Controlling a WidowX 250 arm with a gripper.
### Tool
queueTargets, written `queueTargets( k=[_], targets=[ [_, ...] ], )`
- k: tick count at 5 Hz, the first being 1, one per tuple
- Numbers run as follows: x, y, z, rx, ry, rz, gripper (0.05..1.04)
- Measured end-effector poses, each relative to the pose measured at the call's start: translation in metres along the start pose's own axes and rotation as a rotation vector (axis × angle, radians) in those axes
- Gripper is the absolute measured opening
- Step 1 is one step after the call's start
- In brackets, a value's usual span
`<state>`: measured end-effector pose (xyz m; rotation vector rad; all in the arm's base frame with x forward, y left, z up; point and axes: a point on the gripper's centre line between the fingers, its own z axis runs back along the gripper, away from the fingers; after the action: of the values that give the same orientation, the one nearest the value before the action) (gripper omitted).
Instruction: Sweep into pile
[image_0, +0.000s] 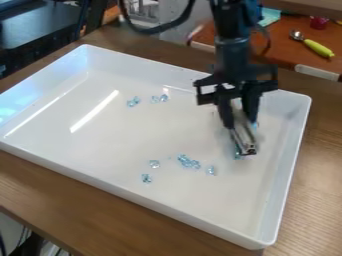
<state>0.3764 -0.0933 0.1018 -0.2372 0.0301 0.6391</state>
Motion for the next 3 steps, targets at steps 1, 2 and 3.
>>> queueTargets(
  k=[1,2,3],
  targets=[
    [0.001,-0.012,0.011,-0.03,-0.012,0.0,0.366],
    [0.002,-0.002,0.028,-0.035,-0.007,-0.013,0.366],
    [0.002,0.038,0.059,-0.011,-0.009,-0.009,0.367]
  ],
)
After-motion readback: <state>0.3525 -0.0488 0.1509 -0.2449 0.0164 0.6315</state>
